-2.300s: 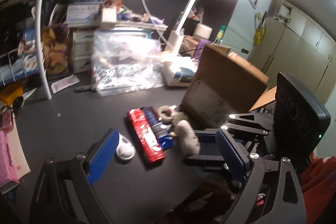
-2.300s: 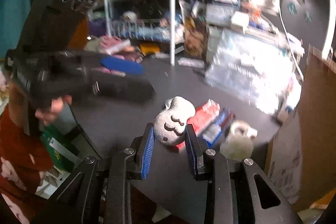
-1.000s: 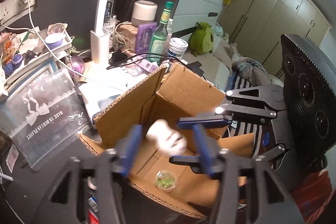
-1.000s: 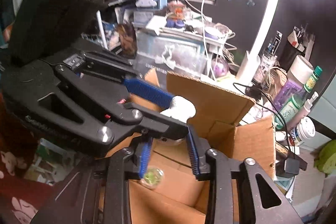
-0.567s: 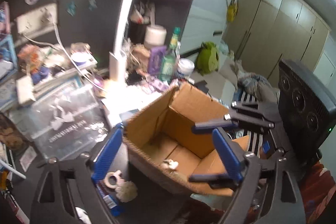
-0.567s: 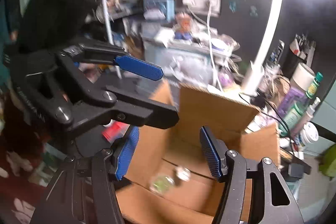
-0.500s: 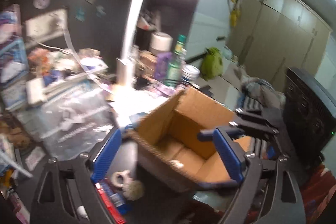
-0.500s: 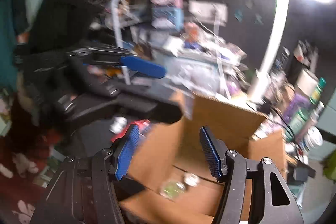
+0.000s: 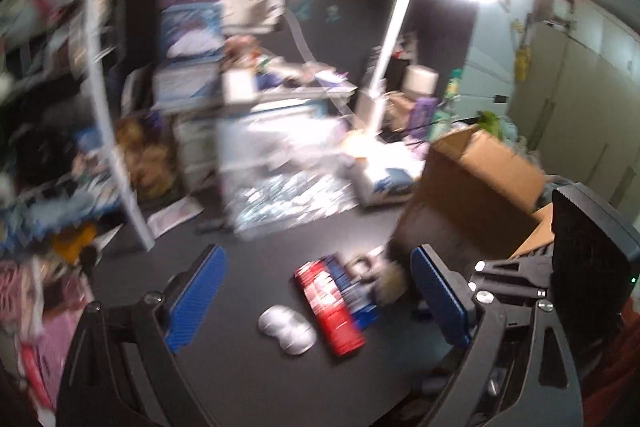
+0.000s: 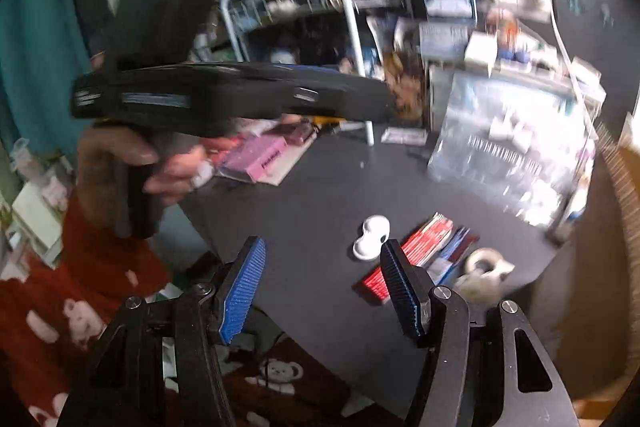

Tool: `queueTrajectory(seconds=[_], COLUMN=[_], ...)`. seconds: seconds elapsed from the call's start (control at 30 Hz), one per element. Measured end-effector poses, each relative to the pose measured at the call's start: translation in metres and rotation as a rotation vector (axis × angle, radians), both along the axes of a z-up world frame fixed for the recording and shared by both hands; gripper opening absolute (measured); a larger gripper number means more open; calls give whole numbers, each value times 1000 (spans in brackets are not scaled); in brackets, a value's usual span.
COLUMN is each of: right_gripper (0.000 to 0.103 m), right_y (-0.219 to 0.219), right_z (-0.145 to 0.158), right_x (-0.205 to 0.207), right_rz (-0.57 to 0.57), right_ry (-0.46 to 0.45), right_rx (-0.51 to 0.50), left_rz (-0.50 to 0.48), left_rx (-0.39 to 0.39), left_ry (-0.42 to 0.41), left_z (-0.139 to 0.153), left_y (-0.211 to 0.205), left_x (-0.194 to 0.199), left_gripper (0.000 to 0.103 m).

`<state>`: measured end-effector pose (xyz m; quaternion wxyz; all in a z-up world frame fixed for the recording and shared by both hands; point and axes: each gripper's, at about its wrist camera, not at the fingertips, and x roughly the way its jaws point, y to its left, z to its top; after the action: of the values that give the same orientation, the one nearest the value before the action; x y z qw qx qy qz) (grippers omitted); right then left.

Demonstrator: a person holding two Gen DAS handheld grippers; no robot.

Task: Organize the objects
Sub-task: 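Move the right gripper to the red toothpaste box and grasp it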

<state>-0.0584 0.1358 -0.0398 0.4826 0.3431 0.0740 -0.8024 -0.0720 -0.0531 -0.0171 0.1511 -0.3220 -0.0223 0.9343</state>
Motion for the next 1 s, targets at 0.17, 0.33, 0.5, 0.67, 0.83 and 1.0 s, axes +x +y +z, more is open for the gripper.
queueTrajectory(seconds=[0.17, 0.33, 0.5, 0.67, 0.83, 1.0], right_gripper=[57, 56, 56, 45, 34, 32], right_y=[-18, -31, -36, -38, -33, -20], right_z=[-48, -75, -93, -100, -101, -101], right_x=[-2, -12, -24, -27, -25, -20], right_rz=[-160, -297, -400, -435, -444, -336], right_ry=[48, 86, 84, 89, 100, 65], right_rx=[7, 31, 68, 102, 104, 81], left_rz=[51, 81, 63, 61, 44, 40], left_rx=[3, 32, 64, 77, 84, 65], left_ry=[11, -9, 14, 35, 42, 43], left_z=[-40, -64, -65, -60, -59, -59], left_y=[-28, -42, -43, -43, -39, -34], left_x=[24, 35, 41, 42, 41, 41], left_gripper=[92, 92, 92, 92, 92, 92])
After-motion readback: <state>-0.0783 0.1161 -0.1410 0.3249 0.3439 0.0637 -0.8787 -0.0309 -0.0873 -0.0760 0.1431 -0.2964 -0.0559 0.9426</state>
